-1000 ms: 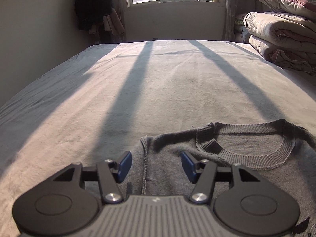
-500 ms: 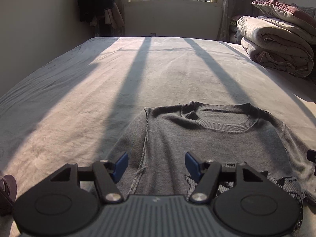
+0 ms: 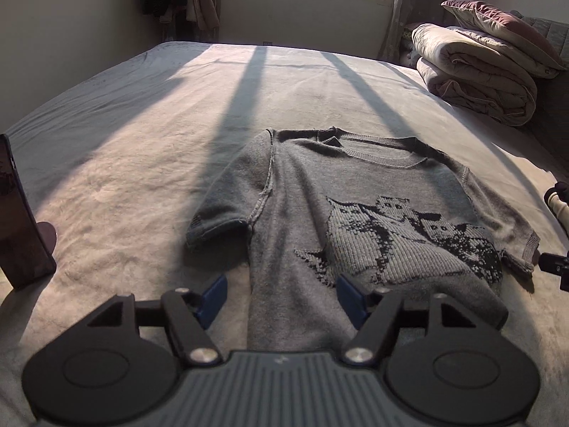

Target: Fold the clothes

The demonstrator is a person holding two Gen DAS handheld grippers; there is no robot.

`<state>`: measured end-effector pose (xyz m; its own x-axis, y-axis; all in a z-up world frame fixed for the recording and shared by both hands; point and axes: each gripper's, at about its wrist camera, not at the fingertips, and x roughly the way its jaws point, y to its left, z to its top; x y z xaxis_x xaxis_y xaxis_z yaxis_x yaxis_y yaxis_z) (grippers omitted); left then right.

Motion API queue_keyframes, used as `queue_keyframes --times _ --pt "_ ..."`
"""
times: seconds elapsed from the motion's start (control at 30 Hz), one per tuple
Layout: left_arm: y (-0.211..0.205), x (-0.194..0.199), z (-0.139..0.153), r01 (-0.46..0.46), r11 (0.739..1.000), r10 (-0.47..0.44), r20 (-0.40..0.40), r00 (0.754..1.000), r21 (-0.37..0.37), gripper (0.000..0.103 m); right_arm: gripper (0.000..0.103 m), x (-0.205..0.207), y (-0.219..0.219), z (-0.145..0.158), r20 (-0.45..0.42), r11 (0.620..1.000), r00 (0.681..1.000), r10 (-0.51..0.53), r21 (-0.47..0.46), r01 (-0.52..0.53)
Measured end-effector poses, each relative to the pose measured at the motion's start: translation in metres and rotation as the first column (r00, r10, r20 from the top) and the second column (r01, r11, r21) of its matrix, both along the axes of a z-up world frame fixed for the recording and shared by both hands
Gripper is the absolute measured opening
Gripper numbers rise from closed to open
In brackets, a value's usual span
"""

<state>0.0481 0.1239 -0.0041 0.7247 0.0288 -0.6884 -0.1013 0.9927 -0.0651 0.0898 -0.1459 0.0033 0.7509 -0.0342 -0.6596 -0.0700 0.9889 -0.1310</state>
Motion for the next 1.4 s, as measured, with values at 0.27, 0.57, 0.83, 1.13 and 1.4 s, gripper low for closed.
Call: queue_keyframes --times 0.27,0.57,0.83,1.13,1.4 --pt "0.009 -0.043 -0.027 0.052 0.993 -0.054 -0.015 0.998 -0.108 0.075 0.061 -0.037 -0.003 -0.027 -0.005 0.996 0.997 0.081 0.033 -0.08" --pt "0.012 -0.064 -0.049 0.161 0.973 -0.169 -0.033 0.985 -0.167 0.076 0.062 -0.039 0.009 -0.063 -0.064 0.987 0.991 0.12 0.116 -0.112" --pt "0.002 -0.066 -0.055 0.249 0.964 -0.251 -0.007 0.968 -0.092 0.042 0.064 -0.026 0.039 -0.067 -0.013 0.971 0.986 0.164 0.177 -0.159" --pt "0.013 -0.078 -0.031 0.353 0.911 -0.326 0.151 0.933 -0.211 0.014 0.051 -0.023 0.037 -0.055 0.017 0.928 0.983 0.184 0.326 -0.18" --pt "0.024 -0.084 -0.018 0.389 0.848 -0.317 0.245 0.916 -0.36 0.014 0.019 -0.031 0.033 -0.033 0.085 0.908 0.982 0.171 0.373 -0.191"
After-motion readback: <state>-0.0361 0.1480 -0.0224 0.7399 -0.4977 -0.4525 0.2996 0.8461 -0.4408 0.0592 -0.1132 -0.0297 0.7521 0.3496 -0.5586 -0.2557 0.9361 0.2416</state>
